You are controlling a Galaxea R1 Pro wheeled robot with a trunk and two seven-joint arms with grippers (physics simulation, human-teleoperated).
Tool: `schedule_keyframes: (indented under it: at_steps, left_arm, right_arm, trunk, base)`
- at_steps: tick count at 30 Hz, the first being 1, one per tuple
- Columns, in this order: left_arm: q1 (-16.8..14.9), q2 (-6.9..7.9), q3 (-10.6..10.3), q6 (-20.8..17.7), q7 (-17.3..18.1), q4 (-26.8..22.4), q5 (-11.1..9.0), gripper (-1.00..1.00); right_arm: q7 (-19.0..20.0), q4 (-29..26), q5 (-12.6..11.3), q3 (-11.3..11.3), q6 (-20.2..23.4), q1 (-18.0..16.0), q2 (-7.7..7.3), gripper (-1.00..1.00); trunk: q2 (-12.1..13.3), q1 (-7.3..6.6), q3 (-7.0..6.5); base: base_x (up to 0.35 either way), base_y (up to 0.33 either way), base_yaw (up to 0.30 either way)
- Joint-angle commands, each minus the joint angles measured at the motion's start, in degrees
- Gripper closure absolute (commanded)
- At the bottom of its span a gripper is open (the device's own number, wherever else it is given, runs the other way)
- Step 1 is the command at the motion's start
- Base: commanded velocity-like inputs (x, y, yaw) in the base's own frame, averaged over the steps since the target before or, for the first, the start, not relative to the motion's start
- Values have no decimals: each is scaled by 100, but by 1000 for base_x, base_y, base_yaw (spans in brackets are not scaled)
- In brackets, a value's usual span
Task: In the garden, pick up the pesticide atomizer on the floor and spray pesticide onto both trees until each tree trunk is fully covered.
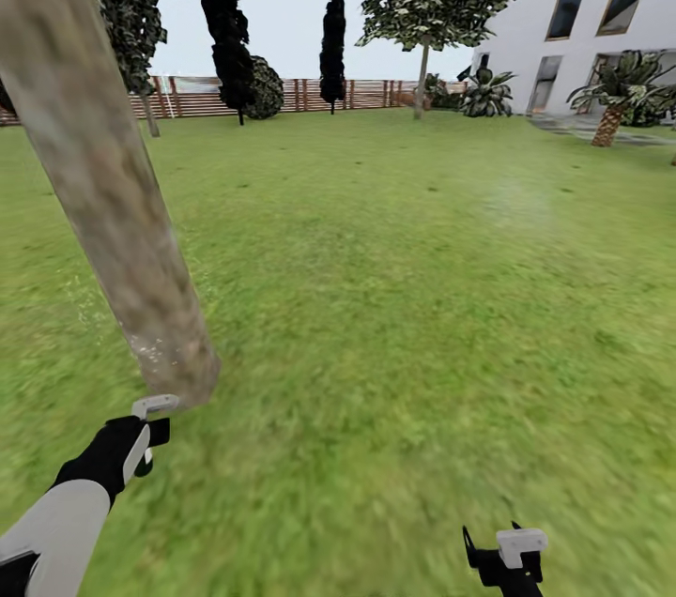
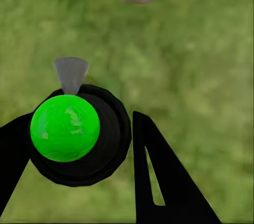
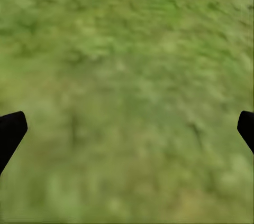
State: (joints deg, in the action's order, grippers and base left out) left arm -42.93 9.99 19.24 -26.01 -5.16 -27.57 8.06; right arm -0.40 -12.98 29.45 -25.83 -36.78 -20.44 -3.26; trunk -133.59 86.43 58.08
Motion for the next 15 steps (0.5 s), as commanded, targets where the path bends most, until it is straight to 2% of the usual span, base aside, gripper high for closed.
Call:
schedule_keyframes:
  at_steps: [1, 4, 8, 10, 11, 12, 13, 15]
  left_arm:
    - [-5, 2, 33, -27, 15, -45, 63, 100]
    - [-10, 24, 12, -27, 65, -102, 61, 100]
    - [-152, 59, -1, -85, 114, -207, 91, 100]
    - [-307, 80, -85, -136, 133, -380, 112, 100]
    - [-393, 161, -141, -152, 171, -423, 122, 100]
    - [-527, 371, -167, -208, 339, -440, 126, 100]
    - [-602, 545, -183, -428, 721, -462, 129, 100]
    - [-628, 574, -270, -581, 1023, -507, 133, 100]
  right_arm:
    - [-4, 6, 60, -45, -22, -4, 1, -100]
    - [-4, 6, 60, -45, -22, -4, 1, -100]
    - [-4, 1, 60, -45, -22, -4, 1, -100]
    - [-4, -2, 60, -45, -22, -4, 1, -100]
    - [-4, -2, 60, -45, -22, -4, 1, -100]
    - [-4, -4, 60, -45, -22, -4, 1, -100]
    - [-4, -3, 60, -45, -22, -4, 1, -100]
    - [-4, -3, 60, -45, -22, -4, 1, -100]
  trunk:
    - [-2, -3, 5]
    - [-2, -3, 5]
    - [-2, -3, 5]
    - [-2, -3, 5]
    - [-2, -3, 5]
    - [-2, -3, 5]
    - [-2, -3, 5]
    - [-2, -3, 5]
  base:
    - [-99, -75, 275]
    - [-23, -17, 241]
    - [-2, -2, 40]
    - [0, 0, 3]
    - [0, 0, 0]
    - [0, 0, 0]
    - [0, 0, 0]
    - [0, 0, 0]
